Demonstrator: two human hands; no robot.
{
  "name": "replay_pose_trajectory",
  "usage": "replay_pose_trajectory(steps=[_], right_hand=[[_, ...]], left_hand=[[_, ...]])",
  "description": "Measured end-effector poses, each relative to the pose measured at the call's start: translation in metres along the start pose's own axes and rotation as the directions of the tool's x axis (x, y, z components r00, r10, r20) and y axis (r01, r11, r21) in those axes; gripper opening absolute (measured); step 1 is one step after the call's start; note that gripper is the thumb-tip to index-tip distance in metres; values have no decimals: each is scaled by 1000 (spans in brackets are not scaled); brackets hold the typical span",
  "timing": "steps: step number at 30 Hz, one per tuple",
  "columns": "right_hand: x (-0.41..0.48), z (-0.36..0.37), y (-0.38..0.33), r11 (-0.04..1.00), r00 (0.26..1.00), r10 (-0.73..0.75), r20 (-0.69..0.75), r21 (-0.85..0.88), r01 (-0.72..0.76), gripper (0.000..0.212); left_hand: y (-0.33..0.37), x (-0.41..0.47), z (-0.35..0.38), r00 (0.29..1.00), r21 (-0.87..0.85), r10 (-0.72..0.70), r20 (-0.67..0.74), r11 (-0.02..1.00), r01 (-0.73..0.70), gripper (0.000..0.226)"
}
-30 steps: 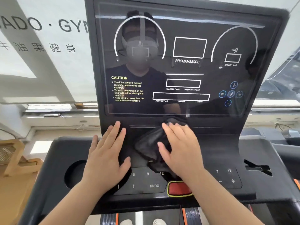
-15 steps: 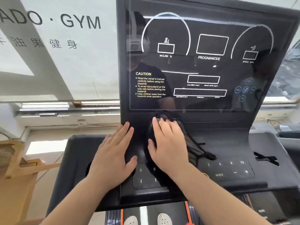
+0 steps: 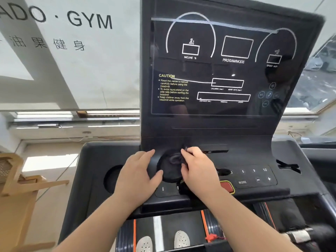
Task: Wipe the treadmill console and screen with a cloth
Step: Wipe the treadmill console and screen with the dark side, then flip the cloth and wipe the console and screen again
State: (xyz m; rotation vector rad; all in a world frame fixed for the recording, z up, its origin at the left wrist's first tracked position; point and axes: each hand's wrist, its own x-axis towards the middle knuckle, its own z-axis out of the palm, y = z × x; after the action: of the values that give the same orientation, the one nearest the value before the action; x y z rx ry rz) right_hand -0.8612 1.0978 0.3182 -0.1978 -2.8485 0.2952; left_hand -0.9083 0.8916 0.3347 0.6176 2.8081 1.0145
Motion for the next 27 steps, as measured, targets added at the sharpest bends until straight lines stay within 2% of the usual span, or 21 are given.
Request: replay_pose_trajectory(steps=[2,4,7,8,10,13,14,17,19,22,23,25,27], right_hand=[[-3,-8,-8,991,1000,8,16,130,-11,35],[-1,-24,-18,968,999,27,-38,248,-17,29],[11,-54,-29,937,993,-14,-119,344,54,27],[15,-64,-31,931,995,-32,-96,360,65,29],[22,-82,-31,932,999,-45,28,361,32,41],[33,-95,-24,969,972,-22,235,245,-37,55],[36,-97,-21,977,961,-23,275,209,-37,51],[43,-103,-17,993,947,-27,320,122,-13,23],[48,-106,-15,984,957,-56,283,176,6,23],[62,-119,-25,877,947,-236,220,467,110,59],[68,-126,-32,832,928,-300,219,536,143,64],[76,-136,-44,738,893,-406,194,646,195,48],[80,-142,-47,651,878,-438,191,742,163,24]], left_hand=[[6,-3,5,999,-40,3,33,999,-1,71],[11,-3,5,997,-131,-7,73,991,17,65],[19,3,-3,999,-265,-36,10,964,38,15],[20,5,-8,998,-284,-60,-12,957,54,11],[22,11,-19,993,-317,-107,-51,945,85,17],[32,19,-42,987,-407,-124,-102,911,73,16],[38,21,-51,986,-409,-107,-127,911,46,16],[57,28,-76,980,-327,-6,-201,943,-61,14],[68,31,-91,975,-302,38,-218,947,-105,12],[84,33,-109,978,-285,113,-177,945,-161,14],[91,33,-116,977,-267,150,-154,945,-187,16],[102,30,-127,972,-239,201,-122,944,-226,19],[111,27,-135,971,-221,204,-124,948,-227,18]])
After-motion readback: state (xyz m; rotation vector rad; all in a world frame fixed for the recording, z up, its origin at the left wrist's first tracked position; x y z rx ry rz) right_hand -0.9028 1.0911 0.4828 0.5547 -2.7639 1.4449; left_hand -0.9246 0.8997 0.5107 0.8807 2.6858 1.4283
